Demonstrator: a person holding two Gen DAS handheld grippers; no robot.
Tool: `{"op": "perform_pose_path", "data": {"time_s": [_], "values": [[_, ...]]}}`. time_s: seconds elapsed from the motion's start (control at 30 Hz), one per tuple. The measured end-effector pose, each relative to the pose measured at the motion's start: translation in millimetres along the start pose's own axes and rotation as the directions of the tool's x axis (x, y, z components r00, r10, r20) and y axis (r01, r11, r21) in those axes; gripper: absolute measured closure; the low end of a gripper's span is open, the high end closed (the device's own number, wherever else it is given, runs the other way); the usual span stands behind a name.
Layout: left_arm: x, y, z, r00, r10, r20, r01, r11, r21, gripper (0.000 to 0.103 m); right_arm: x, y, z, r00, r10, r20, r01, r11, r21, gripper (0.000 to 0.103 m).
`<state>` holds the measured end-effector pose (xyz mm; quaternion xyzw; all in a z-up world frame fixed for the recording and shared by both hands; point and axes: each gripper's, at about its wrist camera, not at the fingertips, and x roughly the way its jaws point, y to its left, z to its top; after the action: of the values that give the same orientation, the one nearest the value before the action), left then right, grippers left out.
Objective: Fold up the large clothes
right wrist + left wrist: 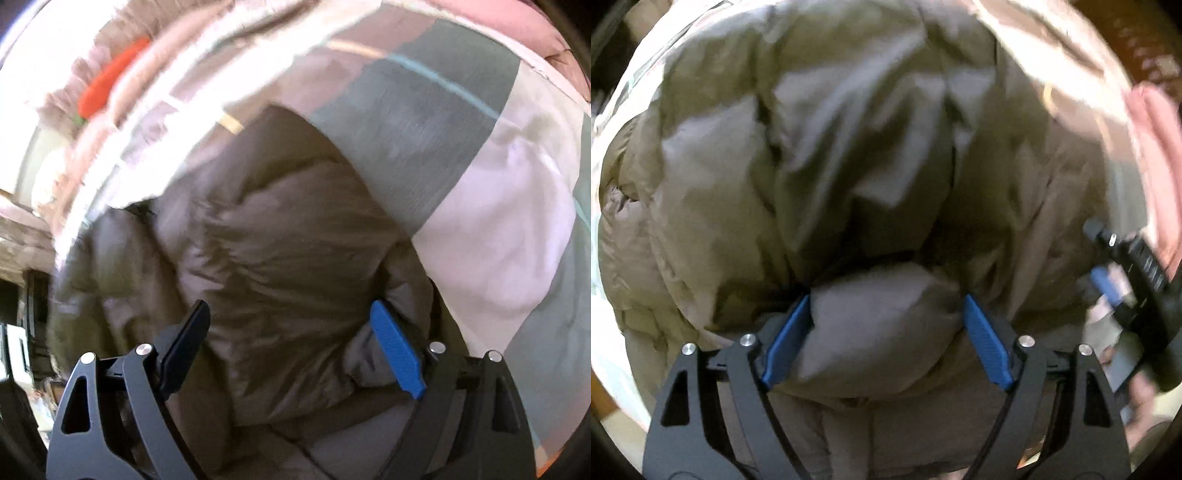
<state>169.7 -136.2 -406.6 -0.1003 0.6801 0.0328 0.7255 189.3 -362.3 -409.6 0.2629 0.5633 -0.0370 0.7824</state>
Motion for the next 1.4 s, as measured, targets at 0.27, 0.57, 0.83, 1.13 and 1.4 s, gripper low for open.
{"op": "perform_pose_path", "data": {"time_s": [0.27,0.57,0.83,1.13,1.4], "values": [[-50.3,38.6,-12.2,0.971,-0.105,0.213,0.136,0.982,-0.133,0.015,-35.7,8.3,-28.4,0.998,0.017,0.055,-0.011,0.995,-0.096,0.014],[-18.6,110.6,-51.2,0.987,-0.141,0.081,0.160,0.938,-0.307,0.012,23.4,37.1,-112.8,0.970,-0.192,-0.147,0.137,0.937,-0.322,0.014],[-8.0,151.5,-97.8,1.000,-0.011,0.002,0.011,0.949,-0.316,0.012,5.4,54.4,-166.4,0.970,-0.159,-0.182,0.073,0.911,-0.407,0.011],[-10.2,223.1,-126.4,0.999,-0.017,-0.030,0.002,0.897,-0.442,0.012,-46.4,33.0,-183.3,0.987,-0.098,-0.129,0.037,0.910,-0.413,0.006],[1.0,297.5,-170.2,0.980,-0.004,-0.199,-0.076,0.915,-0.396,0.004,-63.7,-61.7,-155.1,0.927,-0.319,-0.198,0.238,0.907,-0.348,0.006]]}}
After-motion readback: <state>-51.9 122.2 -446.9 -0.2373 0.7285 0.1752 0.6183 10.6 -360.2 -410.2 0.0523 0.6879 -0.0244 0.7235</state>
